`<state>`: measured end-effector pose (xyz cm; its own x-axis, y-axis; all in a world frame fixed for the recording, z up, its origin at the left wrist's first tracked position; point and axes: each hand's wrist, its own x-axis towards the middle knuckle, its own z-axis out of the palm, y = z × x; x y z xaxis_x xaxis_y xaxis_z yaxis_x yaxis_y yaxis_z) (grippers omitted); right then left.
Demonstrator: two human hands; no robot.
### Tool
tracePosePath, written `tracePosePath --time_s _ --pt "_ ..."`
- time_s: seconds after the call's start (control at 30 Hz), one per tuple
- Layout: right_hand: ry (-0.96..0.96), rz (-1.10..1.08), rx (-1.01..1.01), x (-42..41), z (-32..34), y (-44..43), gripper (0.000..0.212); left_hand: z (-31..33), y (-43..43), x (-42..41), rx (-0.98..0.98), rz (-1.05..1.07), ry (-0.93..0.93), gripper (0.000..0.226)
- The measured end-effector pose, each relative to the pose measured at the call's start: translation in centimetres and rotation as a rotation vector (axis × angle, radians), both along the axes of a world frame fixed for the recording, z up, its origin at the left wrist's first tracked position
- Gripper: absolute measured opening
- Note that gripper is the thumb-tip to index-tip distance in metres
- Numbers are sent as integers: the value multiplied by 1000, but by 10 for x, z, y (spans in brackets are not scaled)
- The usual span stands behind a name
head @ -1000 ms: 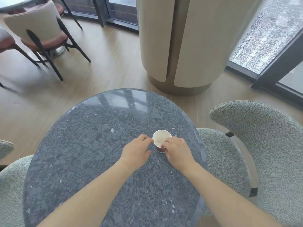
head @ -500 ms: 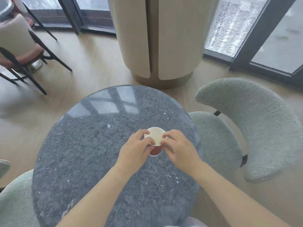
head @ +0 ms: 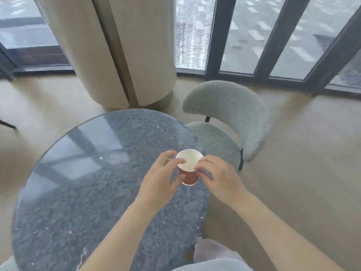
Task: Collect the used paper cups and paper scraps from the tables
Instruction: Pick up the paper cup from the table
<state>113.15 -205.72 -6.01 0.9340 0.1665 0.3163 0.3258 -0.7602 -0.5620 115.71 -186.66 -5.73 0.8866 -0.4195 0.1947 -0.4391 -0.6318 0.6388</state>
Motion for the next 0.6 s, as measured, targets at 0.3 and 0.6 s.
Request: tracePosePath --time_s 0.3,0.6 --pt "-45 -371 -4 -143 6 -36 7 3 -61 -74 60 -399 81 58" --pt "-96 -732 5 -253 19 -62 6 22 -135 -140 -17 -705 40 57"
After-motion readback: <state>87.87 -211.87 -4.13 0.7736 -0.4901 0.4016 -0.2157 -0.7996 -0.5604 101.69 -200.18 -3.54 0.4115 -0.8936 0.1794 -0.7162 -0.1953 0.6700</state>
